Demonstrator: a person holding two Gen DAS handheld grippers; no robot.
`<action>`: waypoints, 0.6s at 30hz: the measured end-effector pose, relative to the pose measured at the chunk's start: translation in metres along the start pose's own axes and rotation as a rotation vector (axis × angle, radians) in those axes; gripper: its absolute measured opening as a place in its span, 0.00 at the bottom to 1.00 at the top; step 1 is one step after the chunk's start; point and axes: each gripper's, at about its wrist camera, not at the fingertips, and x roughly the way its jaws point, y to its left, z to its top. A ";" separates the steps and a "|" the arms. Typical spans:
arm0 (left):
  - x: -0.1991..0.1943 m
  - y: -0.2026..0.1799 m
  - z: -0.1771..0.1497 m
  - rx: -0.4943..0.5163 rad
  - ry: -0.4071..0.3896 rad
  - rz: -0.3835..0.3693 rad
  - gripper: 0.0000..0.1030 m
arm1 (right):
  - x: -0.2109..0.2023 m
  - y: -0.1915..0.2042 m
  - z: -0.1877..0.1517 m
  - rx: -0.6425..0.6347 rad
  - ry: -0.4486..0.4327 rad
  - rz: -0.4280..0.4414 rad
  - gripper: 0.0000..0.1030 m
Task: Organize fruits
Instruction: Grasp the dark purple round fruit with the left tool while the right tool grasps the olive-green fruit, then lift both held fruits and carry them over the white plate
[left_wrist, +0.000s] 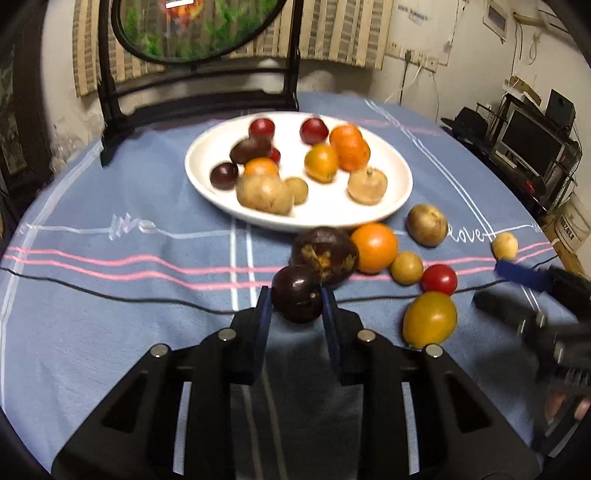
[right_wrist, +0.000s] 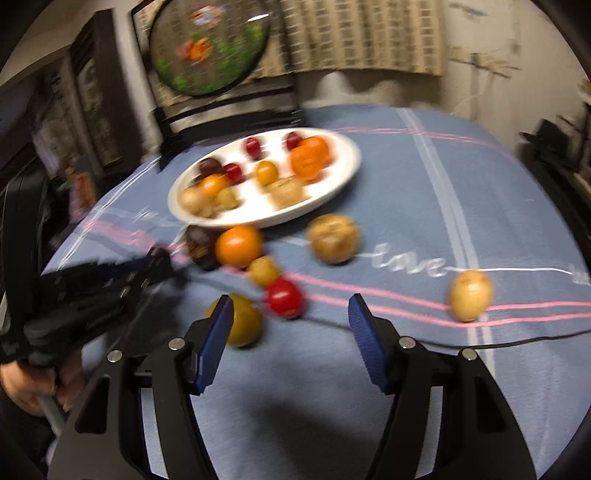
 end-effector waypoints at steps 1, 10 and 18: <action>-0.002 -0.001 0.001 0.006 -0.007 0.011 0.27 | 0.002 0.008 -0.002 -0.021 0.022 0.041 0.63; -0.003 0.011 0.003 -0.027 -0.001 0.027 0.27 | 0.028 0.042 -0.014 -0.097 0.129 -0.013 0.63; -0.004 0.012 0.002 -0.025 0.001 0.021 0.27 | 0.045 0.044 -0.005 -0.017 0.146 -0.054 0.54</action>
